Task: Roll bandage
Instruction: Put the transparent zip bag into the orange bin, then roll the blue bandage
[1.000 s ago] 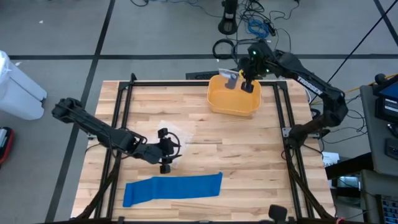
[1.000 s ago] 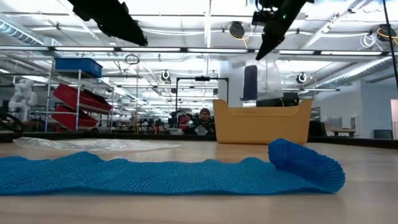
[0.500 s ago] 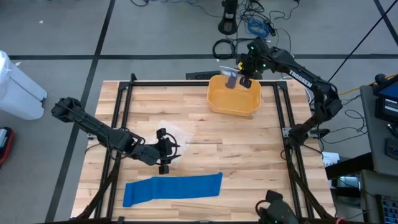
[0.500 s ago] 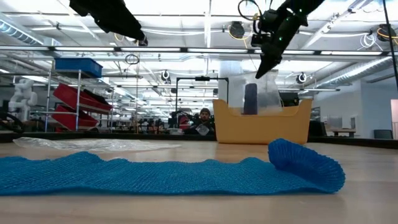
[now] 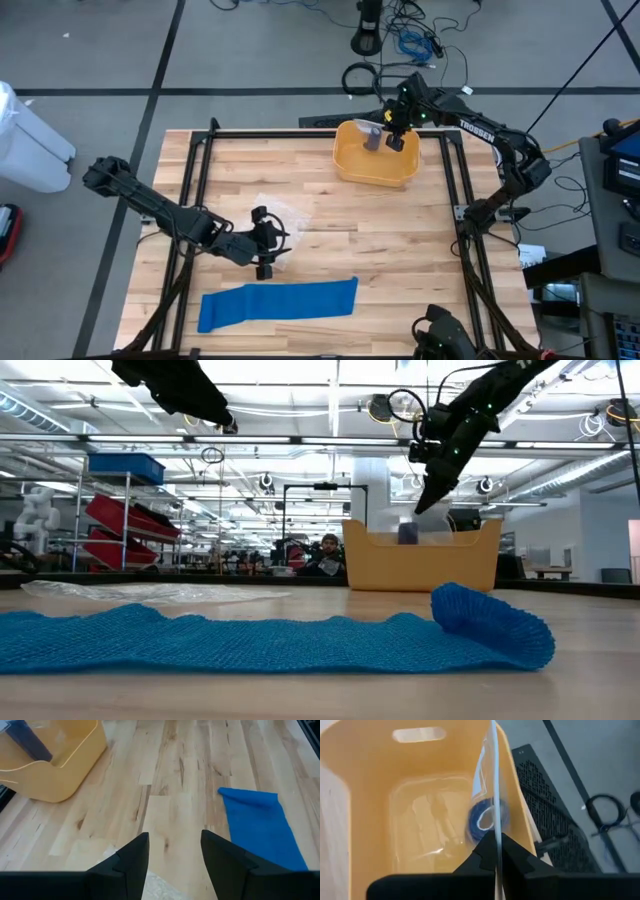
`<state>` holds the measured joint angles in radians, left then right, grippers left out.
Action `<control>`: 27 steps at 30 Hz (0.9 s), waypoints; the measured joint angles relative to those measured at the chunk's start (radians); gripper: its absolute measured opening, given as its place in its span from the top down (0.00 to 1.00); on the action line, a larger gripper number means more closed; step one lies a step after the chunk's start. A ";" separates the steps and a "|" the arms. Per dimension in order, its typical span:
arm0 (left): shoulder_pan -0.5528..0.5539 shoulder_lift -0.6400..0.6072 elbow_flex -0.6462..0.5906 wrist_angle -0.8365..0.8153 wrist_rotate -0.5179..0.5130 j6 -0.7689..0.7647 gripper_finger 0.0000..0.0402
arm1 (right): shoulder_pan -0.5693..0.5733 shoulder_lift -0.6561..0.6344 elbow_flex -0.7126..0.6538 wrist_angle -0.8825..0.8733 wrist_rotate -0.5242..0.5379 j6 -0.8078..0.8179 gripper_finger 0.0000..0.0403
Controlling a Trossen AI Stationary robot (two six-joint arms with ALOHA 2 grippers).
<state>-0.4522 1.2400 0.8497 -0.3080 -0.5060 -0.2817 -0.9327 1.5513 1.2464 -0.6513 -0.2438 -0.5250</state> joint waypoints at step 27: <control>0.000 0.001 0.000 0.002 -0.139 -0.034 0.54 | -0.005 -0.087 -0.027 0.177 0.268 0.120 0.65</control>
<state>-0.4519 1.2407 0.8497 -0.3065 -0.6452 -0.3157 -0.9379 1.4641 1.2190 -0.4740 0.0242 -0.4046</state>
